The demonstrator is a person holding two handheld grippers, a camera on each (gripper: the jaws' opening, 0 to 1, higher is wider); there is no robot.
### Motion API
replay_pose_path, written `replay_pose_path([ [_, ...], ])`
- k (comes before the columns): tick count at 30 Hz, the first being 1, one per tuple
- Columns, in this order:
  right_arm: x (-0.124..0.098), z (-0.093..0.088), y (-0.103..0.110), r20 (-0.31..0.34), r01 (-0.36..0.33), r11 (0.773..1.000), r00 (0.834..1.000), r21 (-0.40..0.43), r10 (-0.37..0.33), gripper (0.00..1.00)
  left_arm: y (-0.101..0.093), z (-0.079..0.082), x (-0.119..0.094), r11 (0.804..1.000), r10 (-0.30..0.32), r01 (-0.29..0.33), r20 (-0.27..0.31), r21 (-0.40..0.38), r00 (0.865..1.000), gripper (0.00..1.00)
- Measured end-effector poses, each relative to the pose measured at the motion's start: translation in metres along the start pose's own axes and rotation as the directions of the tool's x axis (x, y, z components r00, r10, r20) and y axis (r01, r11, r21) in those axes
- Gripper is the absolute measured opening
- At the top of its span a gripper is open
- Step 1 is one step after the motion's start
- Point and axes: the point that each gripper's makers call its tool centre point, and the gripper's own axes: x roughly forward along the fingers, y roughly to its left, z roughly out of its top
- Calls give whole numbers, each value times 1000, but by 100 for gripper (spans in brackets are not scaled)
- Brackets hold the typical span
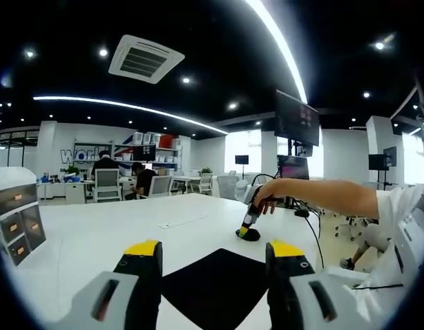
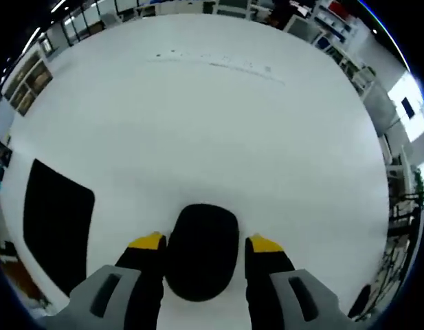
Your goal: Arrange the mouse and mouse pad neatly on the desk surface
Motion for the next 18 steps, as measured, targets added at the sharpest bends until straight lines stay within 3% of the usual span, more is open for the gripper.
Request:
replay_pose_path([
  [5, 8, -8, -4, -41, 8, 1000, 999, -8, -8, 42, 1, 0, 0, 1000, 3, -3, 0, 0, 1000, 61],
  [18, 9, 11, -15, -42, -6, 999, 999, 54, 9, 41, 1, 0, -1, 1000, 3, -3, 1, 0, 1000, 61],
])
